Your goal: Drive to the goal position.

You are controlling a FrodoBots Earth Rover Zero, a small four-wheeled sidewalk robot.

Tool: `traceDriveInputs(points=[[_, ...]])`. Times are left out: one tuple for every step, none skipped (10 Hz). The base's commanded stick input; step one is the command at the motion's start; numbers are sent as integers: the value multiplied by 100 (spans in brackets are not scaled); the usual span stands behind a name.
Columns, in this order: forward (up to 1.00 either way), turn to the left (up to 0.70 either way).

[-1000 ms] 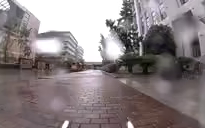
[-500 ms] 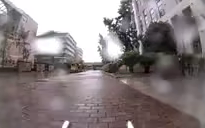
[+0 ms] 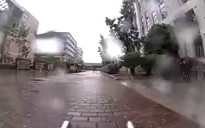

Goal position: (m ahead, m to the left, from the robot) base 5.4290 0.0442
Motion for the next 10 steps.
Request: traceDriveInputs(points=[[70, 0], [70, 0], [70, 0], [70, 0], [70, 0], [70, 0], [70, 0], [70, 0], [70, 2], [70, 11]])
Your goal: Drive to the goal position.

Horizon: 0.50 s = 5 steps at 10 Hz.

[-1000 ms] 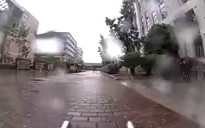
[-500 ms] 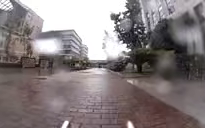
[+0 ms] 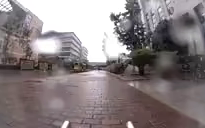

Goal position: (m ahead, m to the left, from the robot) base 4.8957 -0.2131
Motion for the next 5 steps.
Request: traceDriveInputs(points=[[70, 13], [70, 5], [70, 0], [70, 0], [70, 0]])
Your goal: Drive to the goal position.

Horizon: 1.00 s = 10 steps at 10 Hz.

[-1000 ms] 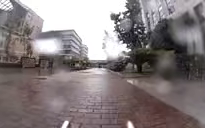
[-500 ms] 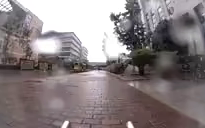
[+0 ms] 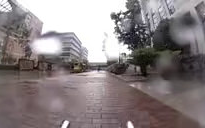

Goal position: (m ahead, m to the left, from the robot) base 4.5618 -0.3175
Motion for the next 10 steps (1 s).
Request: traceDriveInputs(points=[[70, 0], [70, 0], [70, 0], [70, 0], [70, 0], [70, 0], [70, 0], [70, 0], [70, 0], [70, 0]])
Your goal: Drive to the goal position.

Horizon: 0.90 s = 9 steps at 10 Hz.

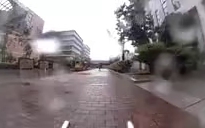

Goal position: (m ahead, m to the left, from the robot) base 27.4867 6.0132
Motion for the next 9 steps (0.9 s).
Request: traceDriveInputs(points=[[70, 0], [70, 0], [70, 0], [70, 0], [70, 0], [70, 0], [70, 0], [70, 0], [70, 0]])
